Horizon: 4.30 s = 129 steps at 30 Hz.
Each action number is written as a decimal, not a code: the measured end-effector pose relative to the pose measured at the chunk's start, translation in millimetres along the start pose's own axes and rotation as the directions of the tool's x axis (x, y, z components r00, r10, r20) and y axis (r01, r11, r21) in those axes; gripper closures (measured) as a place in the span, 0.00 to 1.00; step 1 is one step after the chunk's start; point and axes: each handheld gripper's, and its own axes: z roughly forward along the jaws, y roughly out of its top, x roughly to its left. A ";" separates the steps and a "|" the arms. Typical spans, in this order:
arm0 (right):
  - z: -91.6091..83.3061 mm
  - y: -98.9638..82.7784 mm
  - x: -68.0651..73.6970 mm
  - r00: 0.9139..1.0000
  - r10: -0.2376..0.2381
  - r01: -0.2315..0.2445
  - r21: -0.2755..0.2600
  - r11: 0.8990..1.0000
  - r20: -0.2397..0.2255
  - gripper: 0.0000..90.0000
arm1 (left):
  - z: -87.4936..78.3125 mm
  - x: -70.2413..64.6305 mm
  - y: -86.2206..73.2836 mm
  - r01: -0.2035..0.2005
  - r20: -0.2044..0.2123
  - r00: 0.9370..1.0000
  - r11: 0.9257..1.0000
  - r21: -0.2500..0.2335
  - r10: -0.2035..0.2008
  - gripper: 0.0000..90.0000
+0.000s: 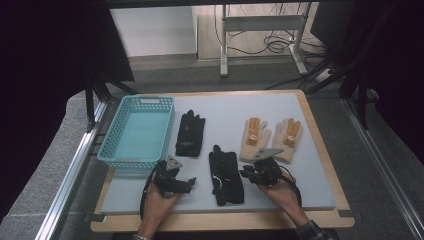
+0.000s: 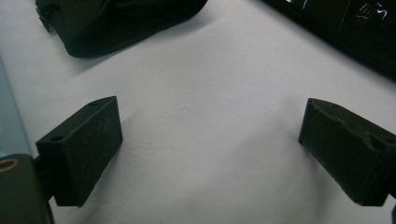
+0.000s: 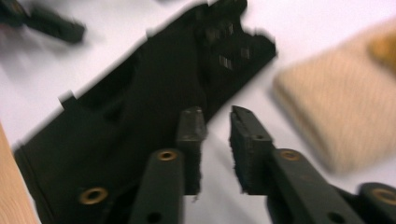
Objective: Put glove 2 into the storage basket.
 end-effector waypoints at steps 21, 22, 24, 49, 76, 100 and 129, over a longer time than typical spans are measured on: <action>6.0 -7.8 16.7 0.998 -0.032 0.031 -0.026 0.999 -0.051 0.79 | 0.0 0.0 -0.1 0.001 -0.001 1.000 1.000 -0.001 -0.001 0.07; 4.8 -4.3 13.9 0.999 -0.027 0.025 -0.033 0.999 -0.046 0.77 | 0.0 0.0 -0.1 0.001 -0.001 1.000 1.000 -0.001 -0.001 0.07; 4.8 4.9 8.7 0.999 -0.023 0.022 -0.045 0.999 -0.032 0.73 | 0.0 0.0 0.0 0.000 -0.001 1.000 1.000 0.000 0.000 0.07; 114.2 135.1 -12.7 0.998 -0.059 0.058 -0.020 0.998 -0.027 0.46 | 0.0 0.2 -0.1 0.001 0.002 1.000 1.000 0.000 -0.001 0.07; 174.0 154.2 -15.0 0.993 -0.090 0.085 0.067 0.994 0.076 0.91 | -0.1 0.4 0.0 -0.003 0.002 1.000 1.000 0.004 0.003 0.07; 104.3 169.4 -7.4 0.999 -0.045 0.045 -0.055 0.998 -0.005 0.97 | -0.3 0.6 0.0 -0.006 0.001 1.000 1.000 0.006 0.006 0.07; -22.0 86.1 36.2 0.991 -0.004 -0.013 -0.130 0.991 -0.131 0.97 | 0.4 -0.2 -0.1 0.005 0.002 1.000 1.000 -0.004 -0.005 0.07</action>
